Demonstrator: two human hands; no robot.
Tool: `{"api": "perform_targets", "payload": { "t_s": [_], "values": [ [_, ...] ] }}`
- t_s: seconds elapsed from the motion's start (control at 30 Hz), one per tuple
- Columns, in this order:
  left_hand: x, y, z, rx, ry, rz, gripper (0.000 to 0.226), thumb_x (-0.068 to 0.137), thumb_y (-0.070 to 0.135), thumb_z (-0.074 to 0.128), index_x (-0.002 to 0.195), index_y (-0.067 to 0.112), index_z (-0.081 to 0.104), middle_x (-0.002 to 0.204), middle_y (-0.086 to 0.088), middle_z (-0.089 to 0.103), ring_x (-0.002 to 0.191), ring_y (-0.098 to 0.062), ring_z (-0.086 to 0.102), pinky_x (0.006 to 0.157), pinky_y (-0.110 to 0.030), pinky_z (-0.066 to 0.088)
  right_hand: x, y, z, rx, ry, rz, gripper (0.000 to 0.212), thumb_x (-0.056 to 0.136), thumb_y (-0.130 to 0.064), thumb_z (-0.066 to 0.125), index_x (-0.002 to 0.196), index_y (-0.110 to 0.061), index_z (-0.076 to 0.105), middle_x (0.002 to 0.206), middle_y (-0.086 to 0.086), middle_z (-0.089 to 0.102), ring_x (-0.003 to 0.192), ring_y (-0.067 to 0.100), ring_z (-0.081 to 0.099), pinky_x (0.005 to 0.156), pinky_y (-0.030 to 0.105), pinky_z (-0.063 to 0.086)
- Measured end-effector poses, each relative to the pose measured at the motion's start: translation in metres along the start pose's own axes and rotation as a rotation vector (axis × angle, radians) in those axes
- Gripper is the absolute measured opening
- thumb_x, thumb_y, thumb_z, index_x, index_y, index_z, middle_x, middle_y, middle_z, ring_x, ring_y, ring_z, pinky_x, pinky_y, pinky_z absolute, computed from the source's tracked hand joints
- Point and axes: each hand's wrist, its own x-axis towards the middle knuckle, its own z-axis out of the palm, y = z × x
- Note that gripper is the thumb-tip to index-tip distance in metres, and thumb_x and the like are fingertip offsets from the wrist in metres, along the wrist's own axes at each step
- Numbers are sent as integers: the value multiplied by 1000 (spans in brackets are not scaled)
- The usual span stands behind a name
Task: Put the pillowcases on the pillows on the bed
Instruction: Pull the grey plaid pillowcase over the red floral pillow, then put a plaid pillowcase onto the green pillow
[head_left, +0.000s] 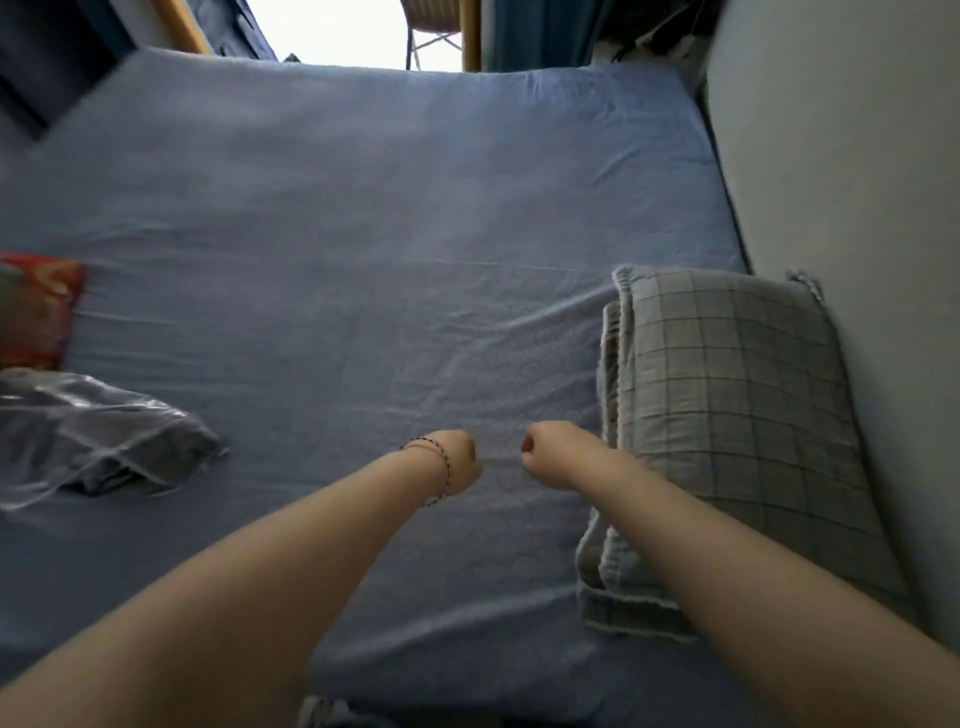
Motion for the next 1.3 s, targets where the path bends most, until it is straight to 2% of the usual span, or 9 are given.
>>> {"api": "perform_targets", "payload": {
  "t_s": [0.1, 0.3, 0.5, 0.73, 0.93, 1.03, 1.13, 1.2, 1.3],
  "values": [
    [-29, -95, 0, -1, 23, -39, 34, 96, 29, 40, 116, 9, 58, 115, -9, 60, 104, -26, 58, 86, -35, 47, 6, -86, 23, -36, -76, -66, 26, 92, -21, 44, 108, -10, 62, 111, 10, 62, 97, 28, 59, 77, 34, 48],
    [-78, -303, 7, -139, 101, -170, 32, 92, 28, 45, 107, 7, 64, 109, -12, 64, 100, -26, 59, 86, -32, 46, 28, -262, 66, -66, -125, -143, 30, 92, -21, 45, 111, -7, 63, 115, 12, 63, 104, 28, 58, 86, 36, 48],
    [-98, -426, 4, -197, 194, -285, 29, 91, 24, 43, 110, 11, 61, 119, -12, 59, 109, -28, 54, 91, -33, 45, 52, -358, 96, -60, -157, -151, 30, 94, -21, 44, 115, -10, 61, 117, 10, 61, 105, 26, 58, 83, 32, 46],
    [-74, -507, 18, 74, 137, -332, 35, 93, 37, 41, 126, 34, 52, 156, -5, -13, 143, -27, -13, 116, -45, 7, 103, -420, 112, -128, -224, -177, 29, 94, -23, 44, 116, -12, 60, 119, 9, 61, 107, 26, 58, 88, 34, 48],
    [-26, -551, 17, 170, -103, -323, 44, 95, 42, 35, 136, 29, 43, 151, -8, -28, 139, -31, -25, 114, -52, -2, 145, -464, 118, -147, -233, -167, 29, 94, -23, 44, 117, -14, 60, 121, 8, 61, 109, 27, 57, 90, 35, 48],
    [-9, -574, 21, 182, -146, -324, 58, 97, 40, 33, 147, 16, 20, 154, -3, -22, 141, -28, -20, 115, -51, -1, 160, -486, 127, -107, -230, -146, 28, 93, -23, 44, 113, -13, 61, 116, 9, 63, 105, 27, 58, 86, 34, 48],
    [0, -600, 10, 53, 26, -317, 76, 95, 26, 44, 147, 9, -10, 157, -1, -2, 143, -26, 9, 113, -47, 16, 168, -512, 136, -85, -193, -135, 25, 93, -23, 42, 109, -15, 59, 112, 8, 62, 100, 28, 59, 78, 32, 46],
    [1, -628, -10, 8, 160, -247, 74, 93, 13, 47, 148, 8, -2, 153, -4, 14, 129, -26, 37, 103, -40, 35, 176, -542, 147, -70, -139, -126, 24, 93, -21, 41, 109, -17, 58, 112, 7, 62, 100, 28, 58, 73, 29, 41],
    [-9, -667, -34, 19, 169, -46, 52, 88, -4, 42, 137, 9, 30, 136, -10, 35, 110, -29, 53, 90, -37, 45, 185, -588, 167, 65, -89, -56, 27, 93, -22, 41, 109, -13, 61, 110, 7, 65, 99, 28, 59, 70, 28, 40]
  ]
}}
